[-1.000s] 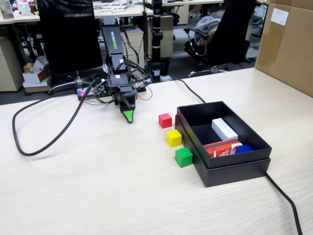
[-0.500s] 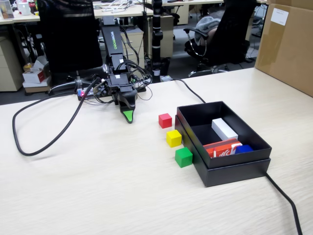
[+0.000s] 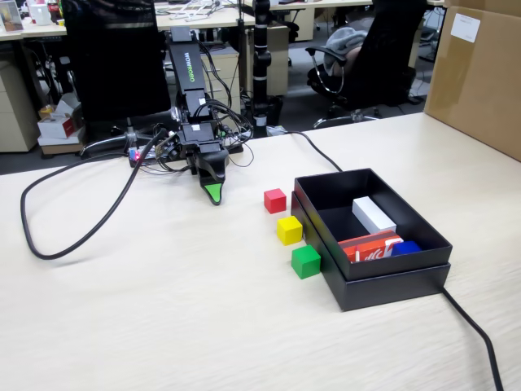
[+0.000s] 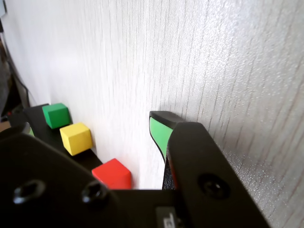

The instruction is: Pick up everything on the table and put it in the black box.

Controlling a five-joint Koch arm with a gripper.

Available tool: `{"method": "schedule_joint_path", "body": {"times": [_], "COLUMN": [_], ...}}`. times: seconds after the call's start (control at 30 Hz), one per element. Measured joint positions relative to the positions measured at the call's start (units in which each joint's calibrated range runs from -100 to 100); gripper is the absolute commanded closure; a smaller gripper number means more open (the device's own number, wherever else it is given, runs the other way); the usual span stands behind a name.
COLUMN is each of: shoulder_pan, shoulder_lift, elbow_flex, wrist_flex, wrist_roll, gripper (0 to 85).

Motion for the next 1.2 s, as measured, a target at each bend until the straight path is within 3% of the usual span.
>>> {"method": "schedule_joint_path", "body": {"times": [0.67,0.83,1.1,1.2], "shoulder_pan": [0.7,1.3,4.5,5.9], "shoulder_lift": [0.0,0.0,0.9,0.9], "elbow_flex": [0.7,6.7,23.6,28.5], "wrist_flex": [-0.9,-10.1,-37.7,-42.9], "wrist_roll": [0.2,2.5,8.3,10.0], "gripper": [38.2,38.3,38.3,38.4]}}
